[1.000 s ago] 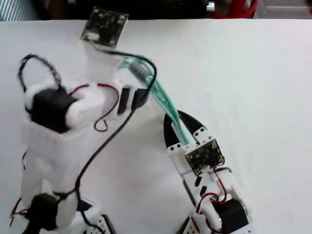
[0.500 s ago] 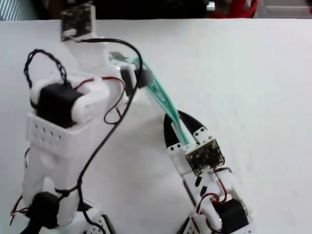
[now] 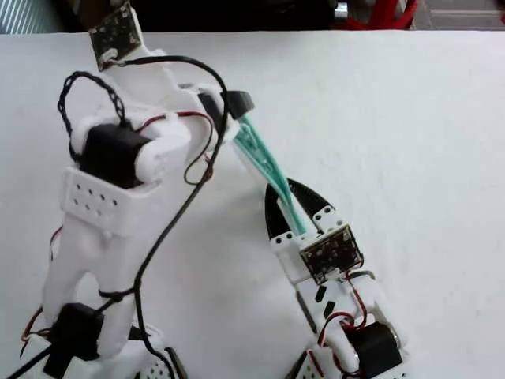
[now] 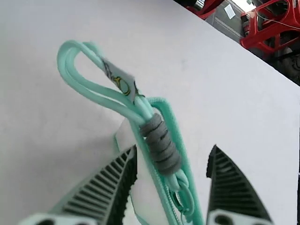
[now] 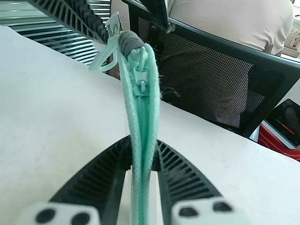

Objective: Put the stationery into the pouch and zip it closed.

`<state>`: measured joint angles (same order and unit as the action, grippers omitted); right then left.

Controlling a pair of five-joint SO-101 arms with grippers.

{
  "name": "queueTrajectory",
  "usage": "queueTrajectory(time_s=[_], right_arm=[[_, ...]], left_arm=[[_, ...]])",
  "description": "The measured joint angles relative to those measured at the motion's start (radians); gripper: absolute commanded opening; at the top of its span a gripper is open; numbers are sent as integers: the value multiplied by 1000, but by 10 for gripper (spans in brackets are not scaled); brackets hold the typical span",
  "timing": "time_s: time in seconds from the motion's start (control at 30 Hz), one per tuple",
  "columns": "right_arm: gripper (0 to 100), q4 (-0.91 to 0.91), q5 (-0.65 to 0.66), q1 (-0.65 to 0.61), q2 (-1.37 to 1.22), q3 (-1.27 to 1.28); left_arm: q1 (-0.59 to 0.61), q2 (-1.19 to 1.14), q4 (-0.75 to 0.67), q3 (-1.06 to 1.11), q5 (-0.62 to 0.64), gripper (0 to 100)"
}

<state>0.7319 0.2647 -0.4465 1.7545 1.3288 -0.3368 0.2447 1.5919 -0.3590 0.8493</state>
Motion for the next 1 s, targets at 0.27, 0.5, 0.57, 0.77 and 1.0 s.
queueTrajectory(time_s=[0.27,0.5,0.57,0.77,1.0], right_arm=[[21,0,0,0,0,0],[21,0,5,0,0,0],[21,0,5,-2,0,0],[21,0,5,-2,0,0],[21,-8,5,-2,0,3]], left_arm=[[0,-49,-20,8,18,148],[-2,-52,-26,15,-43,25],[-3,-52,-28,15,-60,24],[-3,-52,-29,15,-63,24],[5,-40,-26,15,-63,24]])
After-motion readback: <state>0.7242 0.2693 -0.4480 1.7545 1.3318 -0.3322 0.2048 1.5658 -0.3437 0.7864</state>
